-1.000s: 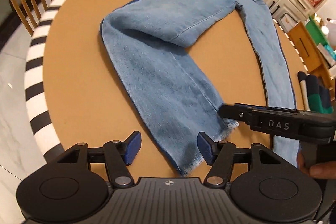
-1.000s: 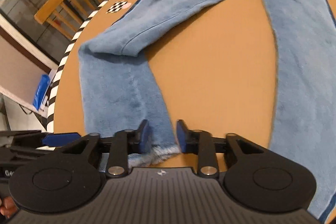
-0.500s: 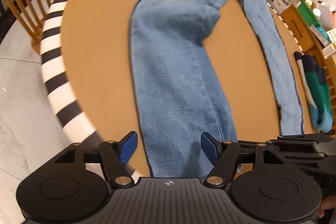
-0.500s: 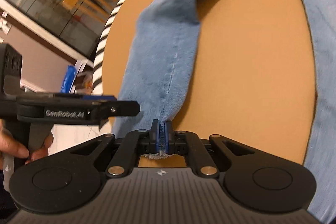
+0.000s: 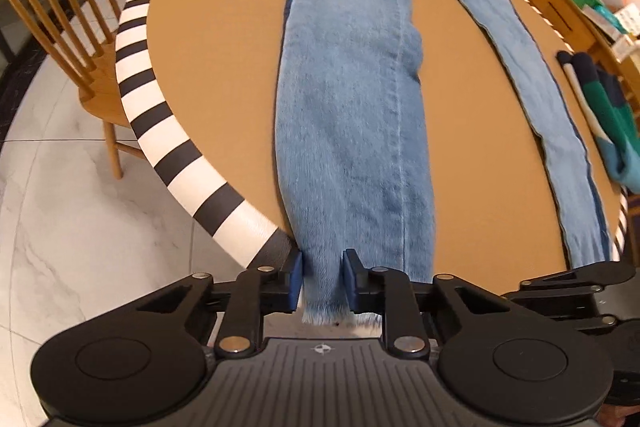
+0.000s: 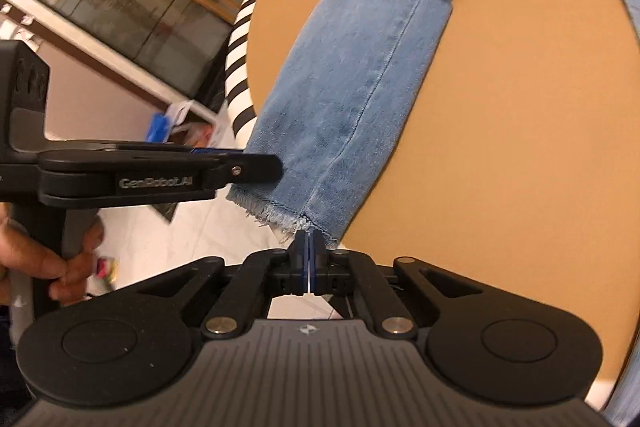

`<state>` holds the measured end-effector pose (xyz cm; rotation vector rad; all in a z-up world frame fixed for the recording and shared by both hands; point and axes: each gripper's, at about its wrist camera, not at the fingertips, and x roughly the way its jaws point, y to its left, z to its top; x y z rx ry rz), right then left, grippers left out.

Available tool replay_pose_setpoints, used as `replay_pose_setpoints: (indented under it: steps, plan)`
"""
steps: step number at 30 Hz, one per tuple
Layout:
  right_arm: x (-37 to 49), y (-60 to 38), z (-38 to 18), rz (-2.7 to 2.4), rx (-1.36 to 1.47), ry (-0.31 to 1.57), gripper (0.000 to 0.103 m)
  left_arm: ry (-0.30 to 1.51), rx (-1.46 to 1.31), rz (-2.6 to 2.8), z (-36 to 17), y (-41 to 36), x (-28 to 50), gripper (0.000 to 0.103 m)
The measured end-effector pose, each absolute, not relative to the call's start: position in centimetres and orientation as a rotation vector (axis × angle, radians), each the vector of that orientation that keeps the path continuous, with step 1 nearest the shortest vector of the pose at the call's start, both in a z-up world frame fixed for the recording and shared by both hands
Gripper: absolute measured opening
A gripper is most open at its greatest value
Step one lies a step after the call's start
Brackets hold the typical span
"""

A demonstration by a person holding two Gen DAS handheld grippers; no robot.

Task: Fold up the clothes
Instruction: 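Grasp the other leg hem with the left gripper while the right gripper grasps its hem, then pull both leg hems taut with both grippers, then open both grippers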

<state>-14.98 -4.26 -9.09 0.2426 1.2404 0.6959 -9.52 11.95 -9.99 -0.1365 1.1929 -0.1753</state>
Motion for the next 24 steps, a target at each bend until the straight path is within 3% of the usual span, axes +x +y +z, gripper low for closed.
replay_pose_setpoints:
  steps: [3,5,6,7,8,10,11,13,16,18,19,24]
  plan:
    - [-15.9,-4.6,-8.2,0.571,0.295,1.198,0.006,1.193,-0.098,-0.248,-9.9,12.6,-9.3,0.021]
    - [-16.2,-5.2,-7.9,0.467,0.392,1.171,0.021,1.2,-0.072,-0.282,-9.8,13.4,-8.9,0.025]
    - [-16.2,-5.5,-8.0,0.413,0.46,1.163,0.041,1.204,-0.063,-0.295,-9.8,13.9,-8.8,0.034]
    - [-16.1,-5.8,-8.2,0.359,0.528,1.153,0.047,1.204,-0.061,-0.303,-9.8,14.4,-8.8,0.038]
    - [-16.0,-5.4,-8.5,0.34,0.543,1.159,0.044,1.201,-0.064,-0.311,-9.8,14.9,-8.9,0.043]
    - [-15.9,-4.2,-9.2,0.298,0.533,1.168,0.026,1.206,-0.062,-0.323,-10.1,15.8,-8.6,0.044]
    - [-15.9,-3.6,-9.3,0.293,0.54,1.165,0.024,1.214,-0.068,-0.328,-10.3,16.2,-8.4,0.045]
    - [-16.0,-2.4,-9.5,0.291,0.518,1.155,0.004,1.219,-0.11,-0.347,-10.7,16.9,-8.0,0.044]
    - [-16.1,-0.5,-9.3,0.301,0.473,1.151,0.003,1.239,-0.18,-0.347,-11.4,18.1,-7.7,0.034]
    - [-16.0,0.3,-8.9,0.328,0.48,1.149,0.003,1.235,-0.196,-0.358,-11.3,19.1,-7.7,0.014]
    - [-15.9,0.8,-8.7,0.342,0.471,1.147,0.003,1.226,-0.193,-0.363,-11.1,19.5,-7.7,0.011]
    - [-15.2,3.5,-8.1,0.383,0.418,1.156,0.003,1.198,-0.166,-0.361,-10.3,21.3,-7.9,0.008]
